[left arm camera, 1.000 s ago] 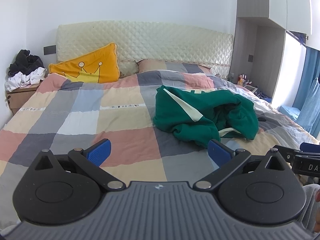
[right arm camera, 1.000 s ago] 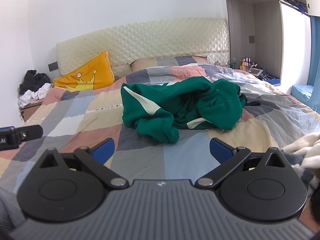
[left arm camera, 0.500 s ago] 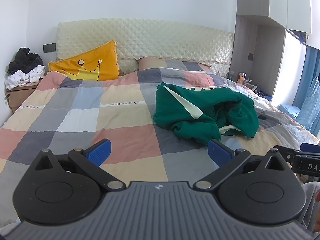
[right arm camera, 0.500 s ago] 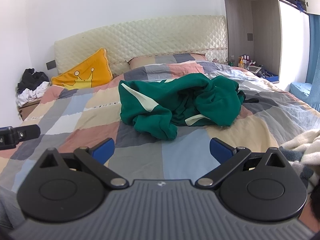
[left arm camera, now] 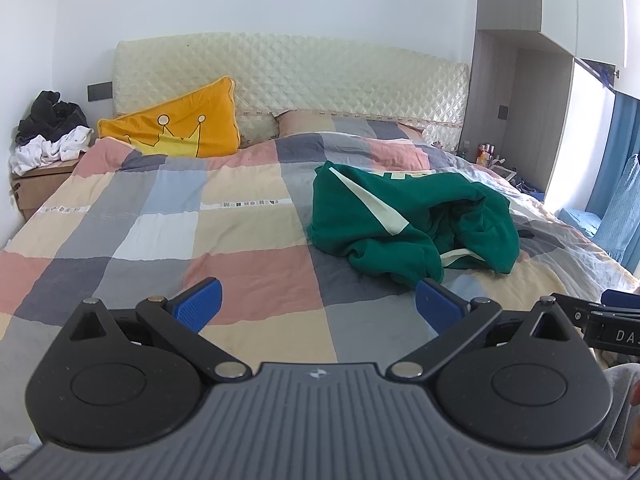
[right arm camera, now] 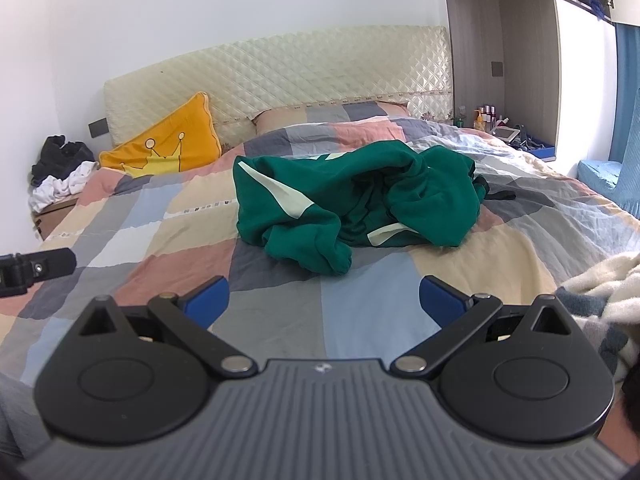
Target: Fold large clothes
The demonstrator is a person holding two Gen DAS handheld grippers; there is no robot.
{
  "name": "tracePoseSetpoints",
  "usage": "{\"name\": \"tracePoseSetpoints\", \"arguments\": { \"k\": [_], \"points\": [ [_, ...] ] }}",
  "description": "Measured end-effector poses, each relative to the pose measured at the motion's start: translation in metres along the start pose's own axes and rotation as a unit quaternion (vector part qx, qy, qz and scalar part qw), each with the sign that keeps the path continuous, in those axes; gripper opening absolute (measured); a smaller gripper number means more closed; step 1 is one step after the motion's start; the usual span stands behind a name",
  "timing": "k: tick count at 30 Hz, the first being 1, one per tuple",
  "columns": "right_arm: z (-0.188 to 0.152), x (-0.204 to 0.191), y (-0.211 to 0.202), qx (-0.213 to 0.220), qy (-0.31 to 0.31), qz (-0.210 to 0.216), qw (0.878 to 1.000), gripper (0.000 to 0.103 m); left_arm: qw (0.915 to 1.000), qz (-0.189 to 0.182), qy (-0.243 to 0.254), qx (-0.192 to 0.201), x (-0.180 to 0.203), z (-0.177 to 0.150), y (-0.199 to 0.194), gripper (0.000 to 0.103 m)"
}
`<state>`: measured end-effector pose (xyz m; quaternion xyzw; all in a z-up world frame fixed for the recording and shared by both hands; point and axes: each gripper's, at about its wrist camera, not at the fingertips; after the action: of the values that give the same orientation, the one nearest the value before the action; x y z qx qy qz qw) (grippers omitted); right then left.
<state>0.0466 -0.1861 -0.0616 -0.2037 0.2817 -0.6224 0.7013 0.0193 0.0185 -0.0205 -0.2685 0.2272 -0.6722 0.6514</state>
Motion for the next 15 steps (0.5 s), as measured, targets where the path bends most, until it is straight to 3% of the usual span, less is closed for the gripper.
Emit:
{"name": "tracePoseSetpoints", "arguments": {
  "k": [15],
  "points": [
    [0.0050,-0.0044,0.0026,0.000,0.005,-0.004,1.000,0.103,1.0000,0.002,-0.001,-0.010,-0.0047,0.0064,0.0098,0.103]
  ]
}}
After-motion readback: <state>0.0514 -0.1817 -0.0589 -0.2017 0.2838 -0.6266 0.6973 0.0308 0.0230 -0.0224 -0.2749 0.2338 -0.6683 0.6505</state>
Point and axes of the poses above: each gripper's, at about its wrist camera, not at the fingertips, and y roughly the way its jaws point, x to its right, z to its top, and after that the axes turned 14 degrees about -x, right-handed
